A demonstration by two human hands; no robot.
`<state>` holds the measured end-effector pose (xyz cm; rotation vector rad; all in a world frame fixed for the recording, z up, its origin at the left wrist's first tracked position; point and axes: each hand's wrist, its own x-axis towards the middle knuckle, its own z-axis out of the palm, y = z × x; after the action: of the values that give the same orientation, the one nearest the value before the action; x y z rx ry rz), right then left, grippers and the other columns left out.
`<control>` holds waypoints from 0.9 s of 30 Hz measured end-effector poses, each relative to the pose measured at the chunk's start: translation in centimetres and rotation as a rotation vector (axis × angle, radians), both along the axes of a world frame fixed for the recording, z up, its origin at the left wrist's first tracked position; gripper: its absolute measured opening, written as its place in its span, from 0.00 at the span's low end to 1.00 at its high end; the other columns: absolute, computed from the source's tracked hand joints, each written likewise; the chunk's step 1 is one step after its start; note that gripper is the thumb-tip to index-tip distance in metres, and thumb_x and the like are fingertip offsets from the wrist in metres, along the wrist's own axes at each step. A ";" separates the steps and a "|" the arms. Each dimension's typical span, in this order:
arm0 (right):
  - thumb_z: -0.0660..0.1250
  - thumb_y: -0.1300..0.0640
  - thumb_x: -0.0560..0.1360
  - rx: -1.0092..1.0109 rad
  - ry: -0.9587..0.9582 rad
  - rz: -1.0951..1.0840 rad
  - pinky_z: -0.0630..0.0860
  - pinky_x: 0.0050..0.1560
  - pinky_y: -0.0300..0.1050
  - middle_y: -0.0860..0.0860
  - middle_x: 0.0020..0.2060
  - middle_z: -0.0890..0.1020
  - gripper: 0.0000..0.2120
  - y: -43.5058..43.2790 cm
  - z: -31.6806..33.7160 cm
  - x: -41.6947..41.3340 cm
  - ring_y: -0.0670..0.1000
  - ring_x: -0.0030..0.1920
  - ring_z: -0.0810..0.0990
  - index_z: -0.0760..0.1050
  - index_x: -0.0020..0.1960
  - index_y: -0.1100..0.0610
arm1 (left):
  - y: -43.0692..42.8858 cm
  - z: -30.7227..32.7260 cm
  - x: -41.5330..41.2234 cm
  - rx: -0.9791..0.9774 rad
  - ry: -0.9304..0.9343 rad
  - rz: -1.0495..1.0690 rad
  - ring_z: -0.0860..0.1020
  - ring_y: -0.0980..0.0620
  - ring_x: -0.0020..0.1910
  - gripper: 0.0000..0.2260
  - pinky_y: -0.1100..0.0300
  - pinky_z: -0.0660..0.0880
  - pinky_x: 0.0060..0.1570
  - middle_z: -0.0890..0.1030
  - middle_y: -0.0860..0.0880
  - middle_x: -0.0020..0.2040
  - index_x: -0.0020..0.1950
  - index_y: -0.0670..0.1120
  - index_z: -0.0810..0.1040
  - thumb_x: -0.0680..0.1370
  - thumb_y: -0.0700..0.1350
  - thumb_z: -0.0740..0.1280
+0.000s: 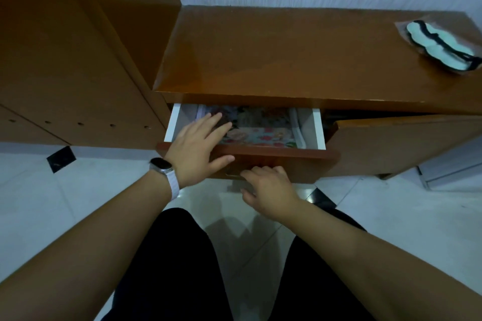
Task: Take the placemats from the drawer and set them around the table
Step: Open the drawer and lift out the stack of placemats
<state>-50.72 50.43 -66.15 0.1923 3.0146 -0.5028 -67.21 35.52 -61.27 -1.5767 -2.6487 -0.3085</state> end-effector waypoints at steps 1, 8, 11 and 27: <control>0.59 0.43 0.74 -0.006 0.011 -0.007 0.67 0.48 0.51 0.48 0.45 0.81 0.17 -0.4 -0.1 0.5 0.53 0.47 0.78 0.76 0.57 0.50 | -0.4 0.0 0.4 -0.005 -0.009 0.002 0.64 0.42 0.73 0.33 0.42 0.66 0.66 0.66 0.45 0.75 0.75 0.52 0.62 0.75 0.69 0.55; 0.56 0.42 0.72 -0.019 0.012 -0.049 0.70 0.49 0.52 0.48 0.43 0.82 0.20 -2.7 0.1 3.5 0.53 0.45 0.80 0.78 0.55 0.50 | -2.6 -0.5 3.5 0.018 0.046 -0.045 0.68 0.44 0.69 0.27 0.48 0.69 0.61 0.71 0.47 0.71 0.72 0.54 0.64 0.77 0.65 0.59; 0.60 0.43 0.71 0.003 0.005 -0.047 0.71 0.50 0.52 0.49 0.43 0.82 0.19 -3.4 0.2 4.5 0.54 0.45 0.80 0.79 0.55 0.51 | -3.2 -0.5 4.7 0.015 0.048 -0.049 0.71 0.44 0.67 0.26 0.49 0.69 0.61 0.74 0.46 0.68 0.69 0.52 0.70 0.76 0.64 0.62; 0.58 0.43 0.77 -0.078 -0.135 0.070 0.69 0.59 0.48 0.49 0.60 0.76 0.20 -3.9 4.2 6.4 0.52 0.60 0.73 0.71 0.66 0.49 | -4.6 0.7 7.0 -0.054 -0.043 -0.023 0.78 0.46 0.58 0.24 0.52 0.74 0.53 0.80 0.48 0.61 0.64 0.49 0.77 0.76 0.63 0.62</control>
<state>-44.31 46.48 -61.94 0.1108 2.8540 -0.5758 -60.22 30.94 -60.55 -1.6355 -2.6953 -0.2770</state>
